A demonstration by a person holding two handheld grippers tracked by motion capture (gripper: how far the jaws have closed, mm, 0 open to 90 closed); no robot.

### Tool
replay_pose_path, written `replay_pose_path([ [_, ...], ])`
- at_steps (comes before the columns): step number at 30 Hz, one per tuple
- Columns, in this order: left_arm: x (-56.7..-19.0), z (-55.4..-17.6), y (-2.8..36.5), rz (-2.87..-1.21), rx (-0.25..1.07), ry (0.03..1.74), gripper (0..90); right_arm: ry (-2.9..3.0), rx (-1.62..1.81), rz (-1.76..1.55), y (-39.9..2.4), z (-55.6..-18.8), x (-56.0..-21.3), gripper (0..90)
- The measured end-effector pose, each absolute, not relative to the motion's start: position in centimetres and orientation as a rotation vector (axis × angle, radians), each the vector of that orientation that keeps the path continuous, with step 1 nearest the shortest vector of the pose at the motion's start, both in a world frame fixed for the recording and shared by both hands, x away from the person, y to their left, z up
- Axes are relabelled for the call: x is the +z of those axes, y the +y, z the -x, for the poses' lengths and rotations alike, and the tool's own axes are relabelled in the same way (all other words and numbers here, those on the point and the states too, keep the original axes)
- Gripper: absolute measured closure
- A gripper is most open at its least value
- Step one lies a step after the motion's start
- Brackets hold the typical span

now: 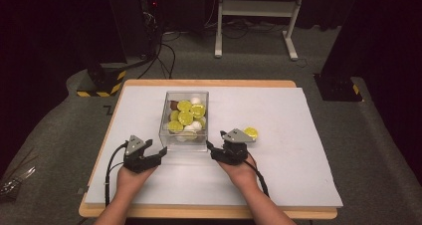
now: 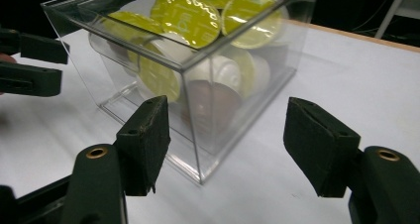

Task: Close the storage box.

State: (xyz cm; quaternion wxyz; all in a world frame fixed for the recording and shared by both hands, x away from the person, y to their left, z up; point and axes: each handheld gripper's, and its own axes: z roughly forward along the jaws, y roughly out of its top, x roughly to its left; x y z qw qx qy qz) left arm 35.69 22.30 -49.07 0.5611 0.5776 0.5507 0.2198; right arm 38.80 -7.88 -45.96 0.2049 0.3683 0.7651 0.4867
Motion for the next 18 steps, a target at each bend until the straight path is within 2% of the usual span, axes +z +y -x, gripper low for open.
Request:
replay_pose_path([
  [8, -49.7, -35.2, 23.4, -1.423, 0.546, 1.312, 30.3, 2.106, 1.311, -1.078, -11.7, -38.2, -46.5, 36.6],
  [18, -50.9, -34.5, 25.2, -1.533, 0.594, 1.367, 29.4, 2.031, 1.182, -1.222, -19.6, -37.6, -47.3, 36.8],
])
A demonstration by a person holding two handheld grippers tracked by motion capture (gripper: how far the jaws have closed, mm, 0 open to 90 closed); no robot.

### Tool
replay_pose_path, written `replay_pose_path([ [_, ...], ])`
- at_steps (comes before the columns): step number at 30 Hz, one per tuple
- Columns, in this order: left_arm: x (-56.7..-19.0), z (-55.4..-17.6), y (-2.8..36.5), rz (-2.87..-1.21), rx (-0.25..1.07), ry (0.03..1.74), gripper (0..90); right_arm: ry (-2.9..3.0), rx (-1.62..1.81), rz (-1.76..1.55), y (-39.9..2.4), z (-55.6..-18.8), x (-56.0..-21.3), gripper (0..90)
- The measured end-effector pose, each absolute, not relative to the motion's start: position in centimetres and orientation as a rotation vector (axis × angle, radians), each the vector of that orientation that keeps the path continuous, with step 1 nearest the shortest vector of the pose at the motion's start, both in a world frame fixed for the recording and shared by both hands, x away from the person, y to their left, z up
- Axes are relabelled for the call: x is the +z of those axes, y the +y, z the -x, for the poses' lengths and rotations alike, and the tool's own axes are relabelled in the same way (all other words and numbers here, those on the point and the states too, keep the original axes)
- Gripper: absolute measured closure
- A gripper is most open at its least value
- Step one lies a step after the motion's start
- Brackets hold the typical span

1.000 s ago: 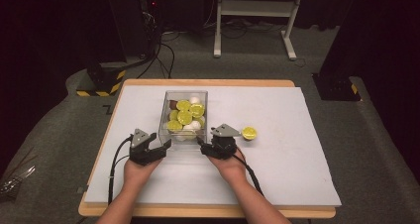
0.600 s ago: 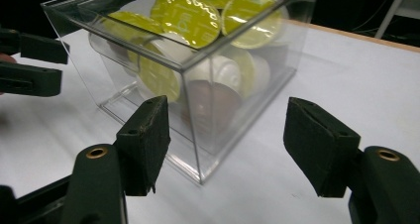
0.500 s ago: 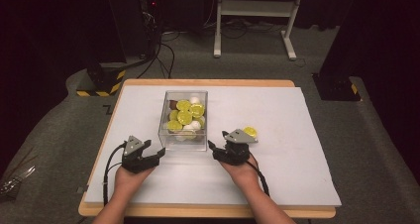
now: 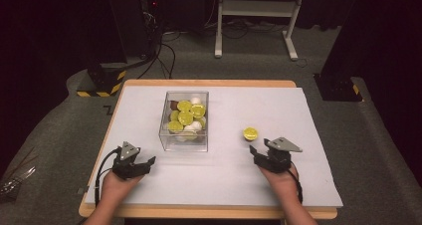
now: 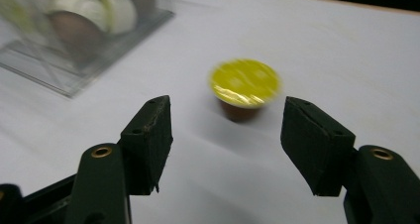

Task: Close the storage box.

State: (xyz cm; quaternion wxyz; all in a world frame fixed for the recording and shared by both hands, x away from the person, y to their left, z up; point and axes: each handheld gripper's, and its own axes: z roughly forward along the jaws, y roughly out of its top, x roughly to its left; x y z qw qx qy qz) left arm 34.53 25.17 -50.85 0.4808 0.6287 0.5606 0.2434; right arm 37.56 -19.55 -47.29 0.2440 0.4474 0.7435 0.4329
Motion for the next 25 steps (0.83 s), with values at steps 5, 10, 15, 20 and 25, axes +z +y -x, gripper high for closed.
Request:
replay_pose_path([
  [5, -51.8, -34.5, 25.4, -1.559, 0.591, 1.398, 27.2, 1.992, 1.069, -1.348, -24.2, -37.5, -48.2, 37.4],
  [10, -51.8, -34.5, 25.6, -1.552, 0.576, 1.417, 26.4, 2.003, 0.958, -1.412, -26.5, -37.5, -49.3, 36.3],
  [15, -51.8, -34.6, 25.7, -1.544, 0.565, 1.423, 25.7, 2.051, 0.883, -1.456, -26.7, -38.1, -50.2, 33.5],
  [20, -51.8, -34.6, 25.7, -1.535, 0.567, 1.422, 25.4, 2.045, 0.857, -1.437, -26.4, -38.0, -50.3, 34.2],
  [25, -51.8, -34.5, 25.7, -1.55, 0.568, 1.419, 25.5, 2.04, 0.859, -1.446, -26.4, -37.9, -50.3, 32.9],
])
